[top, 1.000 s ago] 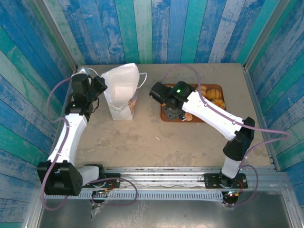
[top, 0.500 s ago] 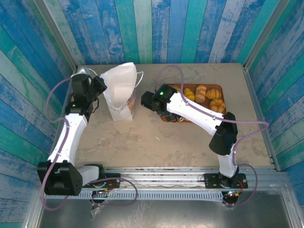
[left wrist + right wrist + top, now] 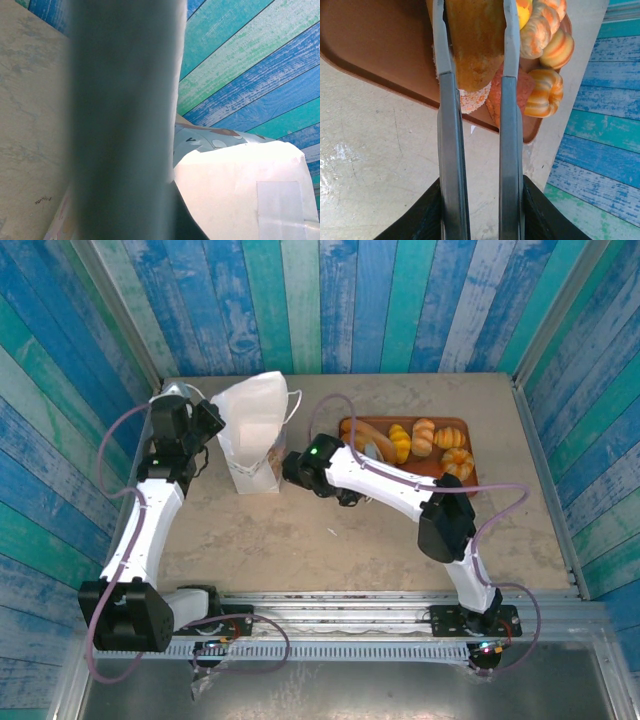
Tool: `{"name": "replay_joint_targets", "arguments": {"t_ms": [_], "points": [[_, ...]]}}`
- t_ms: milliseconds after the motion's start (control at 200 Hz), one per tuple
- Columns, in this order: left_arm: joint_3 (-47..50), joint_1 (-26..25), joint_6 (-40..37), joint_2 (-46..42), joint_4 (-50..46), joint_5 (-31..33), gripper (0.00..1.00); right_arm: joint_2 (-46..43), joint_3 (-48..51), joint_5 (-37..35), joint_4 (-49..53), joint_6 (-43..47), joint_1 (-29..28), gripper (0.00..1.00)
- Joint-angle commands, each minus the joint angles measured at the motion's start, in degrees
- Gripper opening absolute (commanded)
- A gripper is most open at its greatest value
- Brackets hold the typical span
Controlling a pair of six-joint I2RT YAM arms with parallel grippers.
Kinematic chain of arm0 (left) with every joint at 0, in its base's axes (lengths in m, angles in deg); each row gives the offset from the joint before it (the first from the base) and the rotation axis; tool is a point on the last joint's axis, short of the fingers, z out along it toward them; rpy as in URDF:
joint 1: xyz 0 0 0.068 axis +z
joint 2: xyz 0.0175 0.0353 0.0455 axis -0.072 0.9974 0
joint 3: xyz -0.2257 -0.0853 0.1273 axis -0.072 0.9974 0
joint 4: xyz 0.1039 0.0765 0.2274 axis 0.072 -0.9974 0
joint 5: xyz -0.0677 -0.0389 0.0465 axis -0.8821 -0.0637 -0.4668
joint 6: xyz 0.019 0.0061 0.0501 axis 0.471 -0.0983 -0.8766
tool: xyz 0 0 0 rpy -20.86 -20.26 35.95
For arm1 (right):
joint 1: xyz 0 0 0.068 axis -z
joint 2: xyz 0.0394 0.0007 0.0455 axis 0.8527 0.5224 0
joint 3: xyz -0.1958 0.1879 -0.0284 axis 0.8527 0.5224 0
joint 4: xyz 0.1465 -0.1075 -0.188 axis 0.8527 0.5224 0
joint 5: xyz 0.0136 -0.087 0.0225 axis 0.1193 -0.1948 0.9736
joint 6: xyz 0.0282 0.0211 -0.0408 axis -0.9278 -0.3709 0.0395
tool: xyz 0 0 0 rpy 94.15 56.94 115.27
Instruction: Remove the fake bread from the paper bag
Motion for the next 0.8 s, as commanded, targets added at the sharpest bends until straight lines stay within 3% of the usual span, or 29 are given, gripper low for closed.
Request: {"name": "replay_joint_targets", "arguments": {"t_ms": [0, 391, 791], "points": [[-0.74, 0.27, -0.71, -0.35, 0.39, 0.06, 0.00, 1.34, 0.89, -1.61, 1.53, -0.52, -1.24, 0.33], [-1.28, 0.27, -1.03, -0.40, 0.21, -0.15, 0.00, 1.26, 1.68, 4.21, 1.39, 3.33, -4.38, 0.49], [-1.35, 0.27, -1.19, -0.49, 0.11, -0.36, 0.00, -1.34, 1.87, 4.79, 1.29, 4.40, -4.50, 0.46]]}}
